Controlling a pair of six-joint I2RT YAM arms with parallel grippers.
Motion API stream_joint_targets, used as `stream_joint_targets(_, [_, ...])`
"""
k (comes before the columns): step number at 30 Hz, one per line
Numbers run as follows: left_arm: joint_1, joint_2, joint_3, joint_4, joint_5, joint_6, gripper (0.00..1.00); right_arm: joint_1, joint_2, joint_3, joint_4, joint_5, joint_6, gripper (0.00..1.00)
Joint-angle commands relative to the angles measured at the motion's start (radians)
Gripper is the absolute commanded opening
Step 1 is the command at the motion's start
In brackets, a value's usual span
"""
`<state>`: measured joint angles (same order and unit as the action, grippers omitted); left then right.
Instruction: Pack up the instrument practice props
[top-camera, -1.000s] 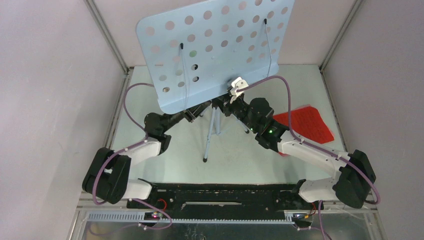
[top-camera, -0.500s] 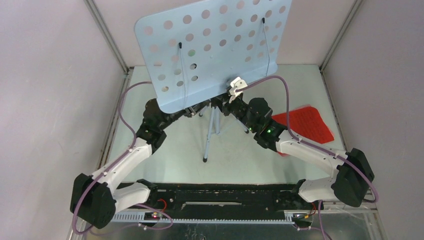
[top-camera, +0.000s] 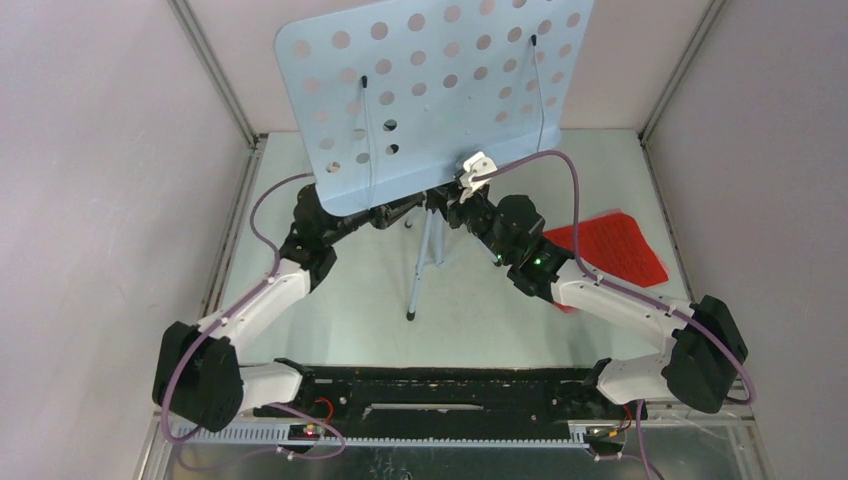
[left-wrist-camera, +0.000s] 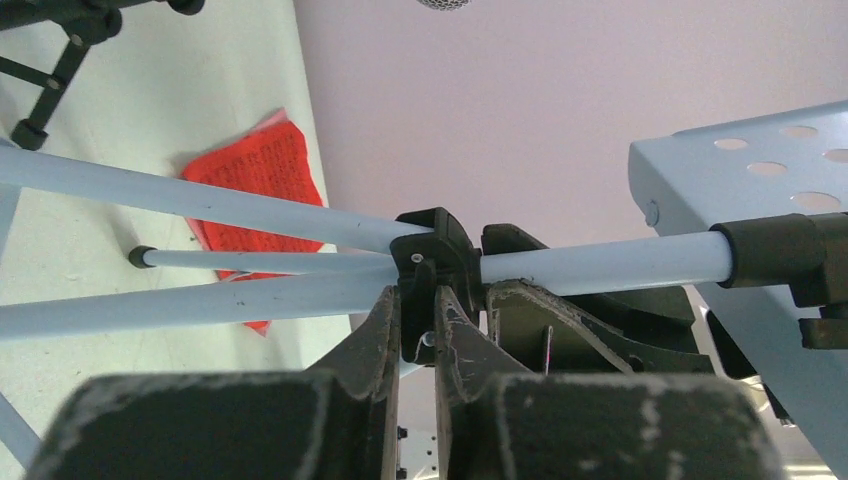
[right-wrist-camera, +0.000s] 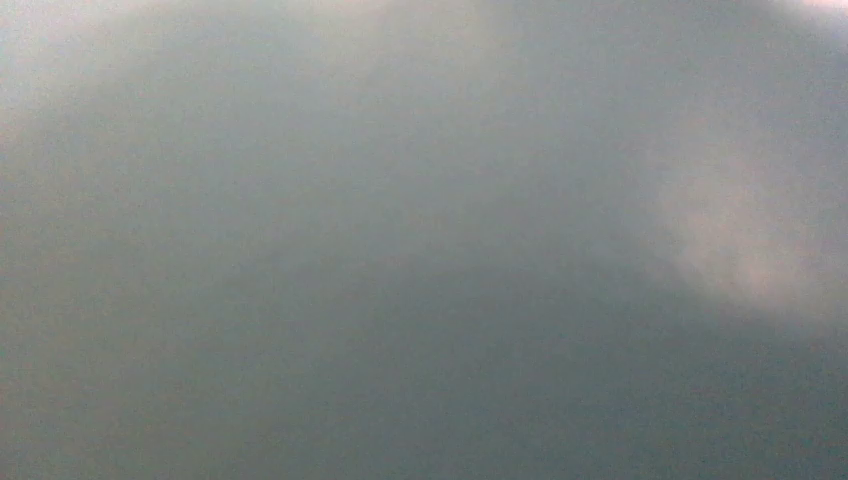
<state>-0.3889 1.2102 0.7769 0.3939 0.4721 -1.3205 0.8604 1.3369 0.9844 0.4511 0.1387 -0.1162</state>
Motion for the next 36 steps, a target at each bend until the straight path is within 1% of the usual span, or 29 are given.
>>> stream_joint_targets(1, [0.007, 0.078, 0.044, -0.013, 0.021, -0.016, 0.1, 0.045, 0.008, -0.017, -0.134, -0.12, 0.002, 0.0])
stream_joint_targets(3, [0.019, 0.066, 0.047, -0.02, 0.015, 0.011, 0.21, 0.045, 0.008, -0.016, -0.134, -0.122, 0.002, 0.0])
stream_joint_targets(5, [0.038, 0.045, 0.056, -0.059, 0.009, 0.053, 0.37, 0.045, 0.01, -0.018, -0.132, -0.122, 0.001, 0.0])
stream_joint_targets(9, [0.09, -0.014, 0.072, -0.135, -0.017, 0.156, 0.58, 0.045, 0.014, -0.016, -0.125, -0.125, -0.002, 0.0])
stream_joint_targets(12, [0.144, -0.061, 0.09, -0.202, -0.026, 0.242, 0.65, 0.045, 0.016, -0.016, -0.123, -0.127, -0.002, 0.0])
stream_joint_targets(16, [0.205, -0.121, 0.108, -0.284, -0.106, 0.395, 0.66, 0.045, 0.012, -0.016, -0.124, -0.128, 0.0, 0.0])
stream_joint_targets(19, [0.232, -0.143, 0.117, -0.287, -0.158, 0.516, 0.72, 0.045, 0.009, -0.016, -0.126, -0.128, -0.002, 0.0])
stream_joint_targets(20, [0.237, -0.144, 0.115, -0.25, -0.151, 0.555, 0.75, 0.045, 0.007, -0.016, -0.127, -0.128, -0.003, 0.0])
stream_joint_targets(22, [0.239, -0.15, 0.081, -0.106, -0.081, 0.686, 0.79, 0.046, 0.003, -0.016, -0.126, -0.128, -0.008, 0.0])
stream_joint_targets(24, [0.24, -0.177, -0.007, 0.129, -0.021, 0.785, 0.81, 0.046, 0.001, -0.016, -0.126, -0.129, -0.014, 0.0])
stream_joint_targets(27, [0.239, -0.238, -0.192, 0.527, 0.034, 0.959, 0.94, 0.048, 0.001, -0.016, -0.127, -0.128, -0.025, 0.0])
stream_joint_targets(29, [0.237, -0.263, -0.276, 0.717, 0.075, 1.075, 0.98, 0.048, 0.002, -0.017, -0.128, -0.128, -0.028, 0.0])
stream_joint_targets(31, [0.237, -0.27, -0.317, 0.79, 0.188, 1.218, 0.98, 0.05, 0.005, -0.016, -0.127, -0.129, -0.027, 0.0])
stream_joint_targets(33, [0.234, -0.266, -0.331, 0.798, 0.304, 1.35, 0.98, 0.05, 0.005, -0.015, -0.126, -0.128, -0.027, 0.0])
stream_joint_targets(36, [0.19, -0.27, -0.362, 0.875, 0.368, 1.469, 0.98, 0.052, 0.005, -0.016, -0.123, -0.128, -0.027, 0.0])
